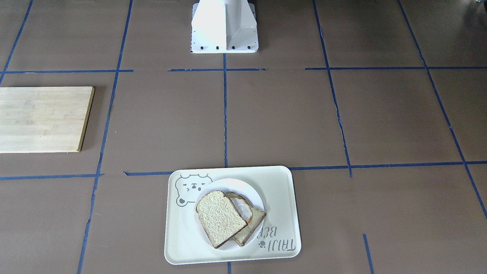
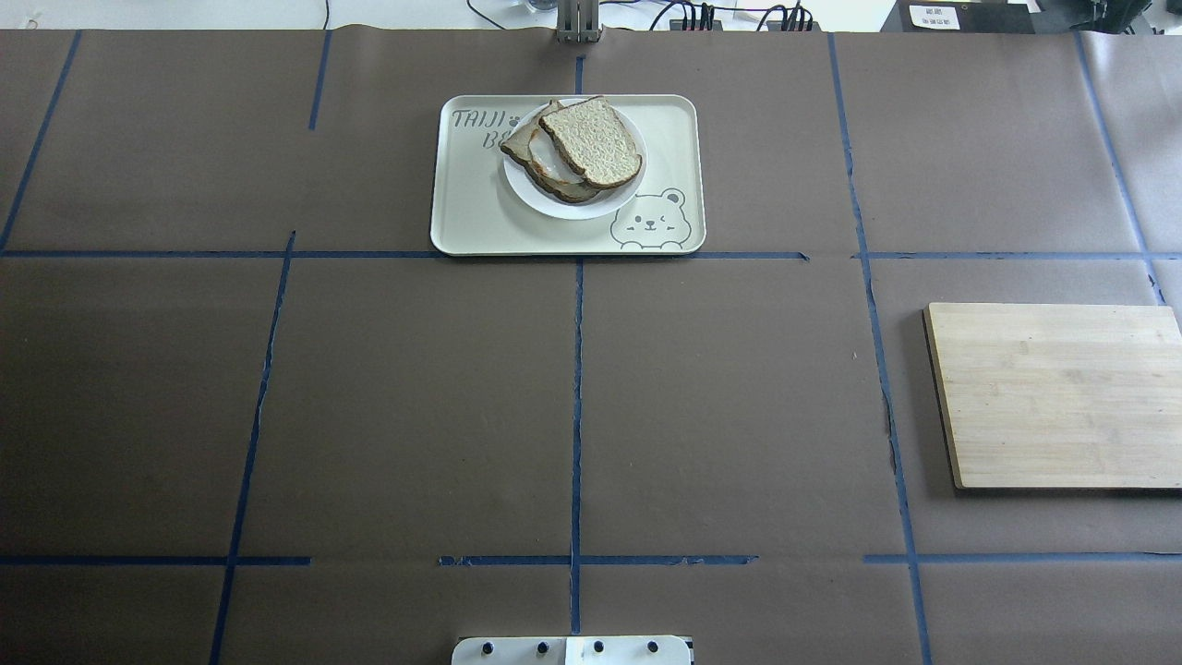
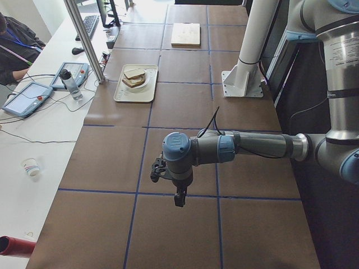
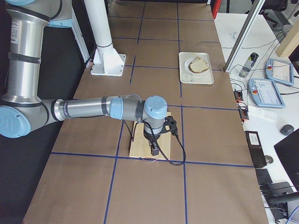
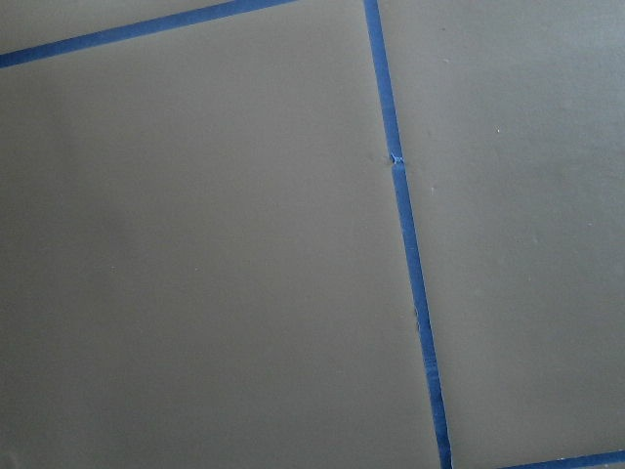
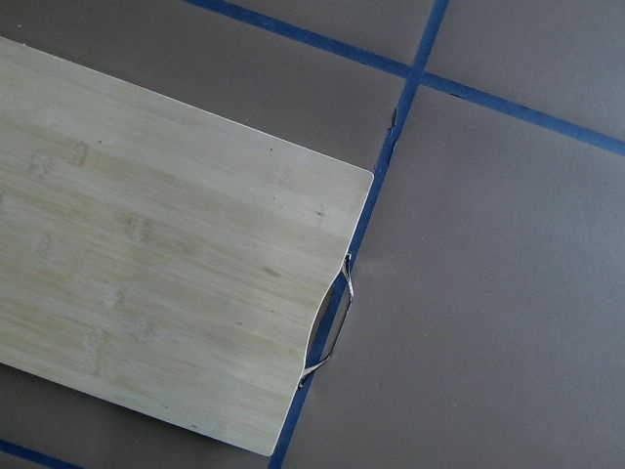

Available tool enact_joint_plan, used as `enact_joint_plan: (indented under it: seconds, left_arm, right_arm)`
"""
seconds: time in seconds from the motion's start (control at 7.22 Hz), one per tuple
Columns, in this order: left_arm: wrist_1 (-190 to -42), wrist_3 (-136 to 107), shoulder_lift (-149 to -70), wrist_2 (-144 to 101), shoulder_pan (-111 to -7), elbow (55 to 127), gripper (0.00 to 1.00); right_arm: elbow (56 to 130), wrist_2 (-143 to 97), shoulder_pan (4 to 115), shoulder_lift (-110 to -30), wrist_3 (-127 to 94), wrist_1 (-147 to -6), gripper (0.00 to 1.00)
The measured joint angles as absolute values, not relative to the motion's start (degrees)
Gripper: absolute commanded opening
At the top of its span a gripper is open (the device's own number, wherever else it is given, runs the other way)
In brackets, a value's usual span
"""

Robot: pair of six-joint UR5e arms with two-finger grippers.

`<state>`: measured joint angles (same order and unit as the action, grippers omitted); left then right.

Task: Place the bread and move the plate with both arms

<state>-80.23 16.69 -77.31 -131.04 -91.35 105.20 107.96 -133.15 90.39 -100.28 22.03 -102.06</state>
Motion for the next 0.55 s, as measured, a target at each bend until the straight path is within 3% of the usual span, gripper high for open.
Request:
enact_joint_plan:
  seconds: [0.55]
  left_arm:
    - [-80.30, 16.68, -77.34, -131.05, -91.23, 105.17, 1.00]
  right_arm:
    - [107.60, -134.79, 90.11, -100.28, 22.06, -102.04, 1.00]
